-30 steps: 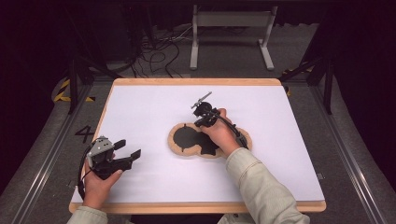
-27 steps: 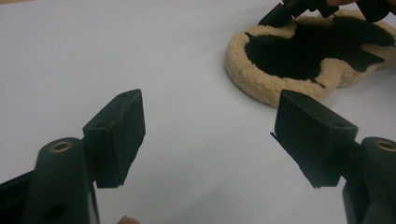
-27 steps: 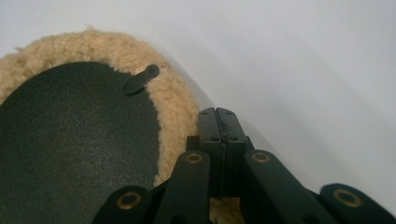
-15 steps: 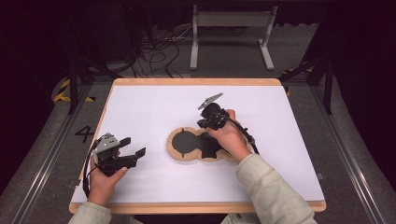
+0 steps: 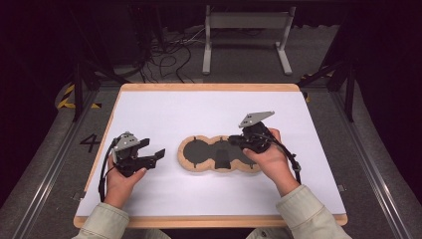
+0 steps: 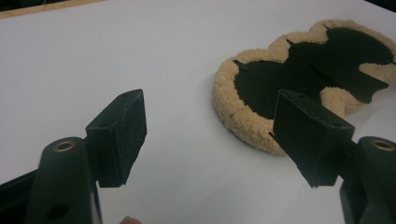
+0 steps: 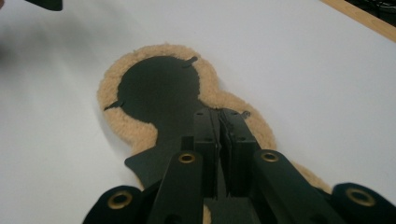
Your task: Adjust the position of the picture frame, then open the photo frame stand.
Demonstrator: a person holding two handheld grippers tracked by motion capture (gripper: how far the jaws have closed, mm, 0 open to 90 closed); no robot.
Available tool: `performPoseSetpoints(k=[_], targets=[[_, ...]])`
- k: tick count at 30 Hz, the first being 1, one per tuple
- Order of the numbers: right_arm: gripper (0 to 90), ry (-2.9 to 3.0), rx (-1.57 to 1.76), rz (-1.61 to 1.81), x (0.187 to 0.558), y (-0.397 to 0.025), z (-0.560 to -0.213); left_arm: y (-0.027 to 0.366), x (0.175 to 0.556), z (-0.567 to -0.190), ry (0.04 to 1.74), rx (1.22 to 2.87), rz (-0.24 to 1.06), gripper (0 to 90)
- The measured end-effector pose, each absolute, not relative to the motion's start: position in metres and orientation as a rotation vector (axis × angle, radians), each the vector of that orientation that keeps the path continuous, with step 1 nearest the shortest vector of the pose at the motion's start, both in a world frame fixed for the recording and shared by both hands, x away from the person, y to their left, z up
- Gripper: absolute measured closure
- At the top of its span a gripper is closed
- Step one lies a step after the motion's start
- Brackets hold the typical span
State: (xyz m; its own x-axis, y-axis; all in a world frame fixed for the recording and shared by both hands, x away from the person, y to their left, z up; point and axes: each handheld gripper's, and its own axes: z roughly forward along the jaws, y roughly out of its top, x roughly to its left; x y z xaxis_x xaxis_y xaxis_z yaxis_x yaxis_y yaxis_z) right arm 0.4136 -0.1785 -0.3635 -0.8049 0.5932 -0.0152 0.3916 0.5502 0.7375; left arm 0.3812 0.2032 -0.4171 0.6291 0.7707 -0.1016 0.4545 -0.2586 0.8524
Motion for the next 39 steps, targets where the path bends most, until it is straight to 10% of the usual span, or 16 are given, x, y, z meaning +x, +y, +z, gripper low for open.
performPoseSetpoints(k=[39], targets=[[80.0,2.693,0.790,0.965,0.358,-0.199,-0.407,0.195,0.386,-0.418,0.939,1.956,0.376,25.7]])
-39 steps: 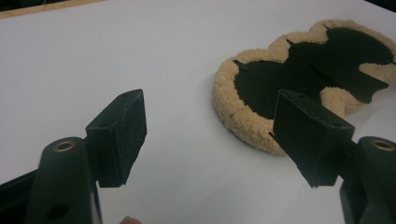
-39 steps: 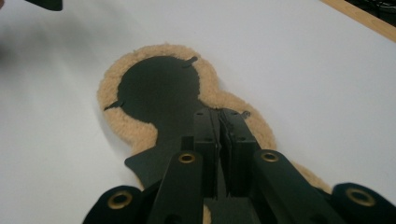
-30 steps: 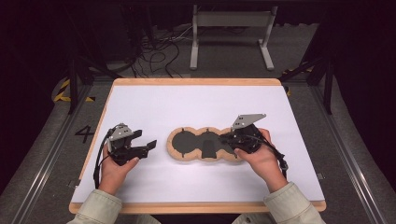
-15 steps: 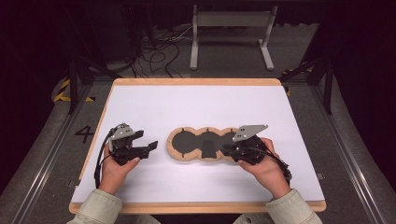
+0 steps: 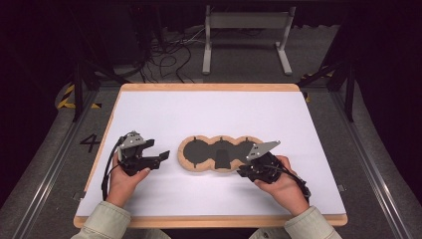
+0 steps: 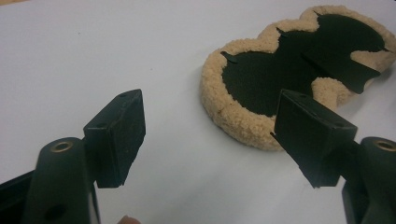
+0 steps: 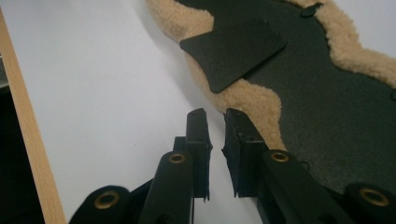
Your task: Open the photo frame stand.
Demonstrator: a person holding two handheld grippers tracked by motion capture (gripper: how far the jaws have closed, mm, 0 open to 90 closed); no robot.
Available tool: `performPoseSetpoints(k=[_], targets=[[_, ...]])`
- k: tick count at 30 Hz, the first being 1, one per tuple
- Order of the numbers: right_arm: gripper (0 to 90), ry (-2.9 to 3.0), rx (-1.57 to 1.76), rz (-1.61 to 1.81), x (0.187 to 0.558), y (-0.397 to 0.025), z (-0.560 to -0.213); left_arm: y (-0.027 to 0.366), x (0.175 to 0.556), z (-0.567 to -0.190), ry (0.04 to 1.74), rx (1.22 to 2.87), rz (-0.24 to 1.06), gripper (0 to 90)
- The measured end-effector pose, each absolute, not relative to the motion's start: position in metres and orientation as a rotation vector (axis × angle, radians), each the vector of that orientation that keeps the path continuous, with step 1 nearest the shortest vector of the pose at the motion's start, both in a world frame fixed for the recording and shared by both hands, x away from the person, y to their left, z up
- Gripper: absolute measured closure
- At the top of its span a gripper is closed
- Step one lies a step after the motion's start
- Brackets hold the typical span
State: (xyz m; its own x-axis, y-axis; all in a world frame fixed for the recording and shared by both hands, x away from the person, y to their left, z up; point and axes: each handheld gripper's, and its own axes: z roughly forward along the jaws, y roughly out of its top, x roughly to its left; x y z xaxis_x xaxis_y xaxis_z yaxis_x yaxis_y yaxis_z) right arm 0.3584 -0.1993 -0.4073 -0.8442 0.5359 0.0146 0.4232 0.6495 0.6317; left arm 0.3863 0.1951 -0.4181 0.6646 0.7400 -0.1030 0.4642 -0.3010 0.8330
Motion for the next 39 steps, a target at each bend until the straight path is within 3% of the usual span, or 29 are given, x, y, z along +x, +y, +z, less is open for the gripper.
performPoseSetpoints(k=[18,39], targets=[[90.0,2.739,0.761,0.912,0.370,-0.179,-0.435,0.196,0.382,-0.422,0.939,1.980,0.369,25.5],[90.0,2.647,0.808,1.034,0.374,-0.180,-0.424,0.197,0.379,-0.424,0.932,1.995,0.361,25.3]])
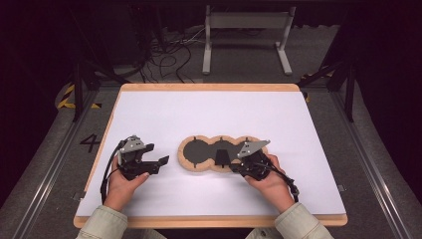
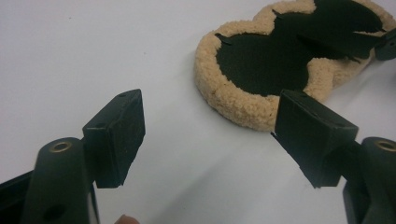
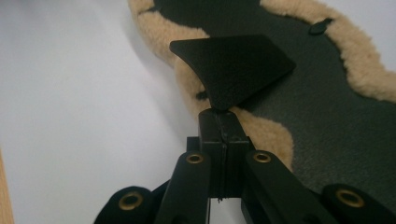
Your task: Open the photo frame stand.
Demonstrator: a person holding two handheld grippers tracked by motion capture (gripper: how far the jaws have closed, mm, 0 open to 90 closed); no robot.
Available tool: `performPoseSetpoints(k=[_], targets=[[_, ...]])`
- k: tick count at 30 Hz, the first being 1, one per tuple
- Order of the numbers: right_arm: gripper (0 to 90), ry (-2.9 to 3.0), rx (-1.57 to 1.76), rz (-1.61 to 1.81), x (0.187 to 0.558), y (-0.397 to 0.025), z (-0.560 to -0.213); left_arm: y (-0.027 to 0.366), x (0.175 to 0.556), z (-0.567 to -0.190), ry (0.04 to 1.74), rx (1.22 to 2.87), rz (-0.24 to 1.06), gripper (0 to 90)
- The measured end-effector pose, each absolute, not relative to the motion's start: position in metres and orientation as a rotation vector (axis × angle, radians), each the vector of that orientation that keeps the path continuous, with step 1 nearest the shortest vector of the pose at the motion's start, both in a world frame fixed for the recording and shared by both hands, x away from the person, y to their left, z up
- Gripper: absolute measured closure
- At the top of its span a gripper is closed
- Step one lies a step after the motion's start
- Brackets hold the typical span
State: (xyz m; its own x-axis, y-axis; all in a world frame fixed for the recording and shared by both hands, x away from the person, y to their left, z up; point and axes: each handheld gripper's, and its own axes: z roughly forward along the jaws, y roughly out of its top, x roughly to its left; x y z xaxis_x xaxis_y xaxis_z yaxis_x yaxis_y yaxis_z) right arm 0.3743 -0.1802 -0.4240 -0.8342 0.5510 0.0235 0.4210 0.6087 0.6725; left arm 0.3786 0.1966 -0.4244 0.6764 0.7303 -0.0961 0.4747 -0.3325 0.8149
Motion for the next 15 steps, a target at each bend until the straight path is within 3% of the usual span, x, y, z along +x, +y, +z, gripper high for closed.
performPoseSetpoints(k=[15], targets=[[90.0,2.540,0.837,1.168,0.377,-0.187,-0.412,0.194,0.378,-0.426,0.924,2.011,0.339,25.5]])
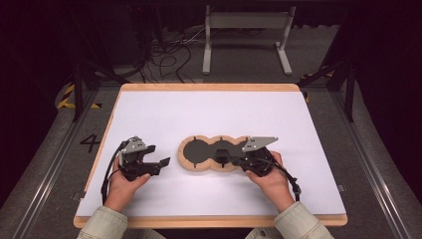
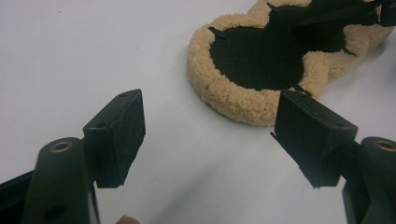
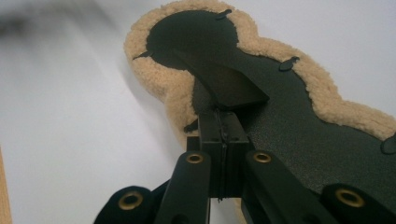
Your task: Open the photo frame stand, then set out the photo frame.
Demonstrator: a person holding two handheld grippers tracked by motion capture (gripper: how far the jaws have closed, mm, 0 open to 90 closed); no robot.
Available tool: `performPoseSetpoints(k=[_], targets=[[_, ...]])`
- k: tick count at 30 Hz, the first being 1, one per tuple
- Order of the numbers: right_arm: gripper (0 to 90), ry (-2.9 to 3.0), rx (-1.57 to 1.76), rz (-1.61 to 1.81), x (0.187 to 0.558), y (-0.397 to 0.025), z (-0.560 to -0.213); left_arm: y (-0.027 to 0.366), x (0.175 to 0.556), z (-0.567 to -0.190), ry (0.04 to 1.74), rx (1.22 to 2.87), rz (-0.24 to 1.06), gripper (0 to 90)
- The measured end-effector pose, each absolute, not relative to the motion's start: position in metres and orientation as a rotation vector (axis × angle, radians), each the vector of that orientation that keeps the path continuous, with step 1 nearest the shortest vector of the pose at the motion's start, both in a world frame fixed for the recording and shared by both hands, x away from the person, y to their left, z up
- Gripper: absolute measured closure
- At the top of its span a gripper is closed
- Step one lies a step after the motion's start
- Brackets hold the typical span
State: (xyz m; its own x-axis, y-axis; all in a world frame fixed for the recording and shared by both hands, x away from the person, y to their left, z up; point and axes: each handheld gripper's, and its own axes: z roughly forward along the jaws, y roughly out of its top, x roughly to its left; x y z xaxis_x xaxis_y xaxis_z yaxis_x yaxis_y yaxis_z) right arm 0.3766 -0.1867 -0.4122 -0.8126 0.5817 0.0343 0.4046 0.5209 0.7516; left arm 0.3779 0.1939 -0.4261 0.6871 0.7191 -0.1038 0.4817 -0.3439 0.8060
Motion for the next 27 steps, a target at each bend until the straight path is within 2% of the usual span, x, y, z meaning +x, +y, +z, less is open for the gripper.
performPoseSetpoints(k=[8,15,27], targets=[[87.4,2.526,0.832,1.165,0.372,-0.196,-0.399,0.189,0.381,-0.422,0.974,2.016,0.336,26.7],[82.1,2.452,0.825,1.167,0.366,-0.211,-0.377,0.181,0.379,-0.412,1.010,2.029,0.312,26.9],[72.7,2.401,0.888,1.133,0.367,-0.236,-0.366,0.180,0.380,-0.409,1.067,2.030,0.269,27.7]])
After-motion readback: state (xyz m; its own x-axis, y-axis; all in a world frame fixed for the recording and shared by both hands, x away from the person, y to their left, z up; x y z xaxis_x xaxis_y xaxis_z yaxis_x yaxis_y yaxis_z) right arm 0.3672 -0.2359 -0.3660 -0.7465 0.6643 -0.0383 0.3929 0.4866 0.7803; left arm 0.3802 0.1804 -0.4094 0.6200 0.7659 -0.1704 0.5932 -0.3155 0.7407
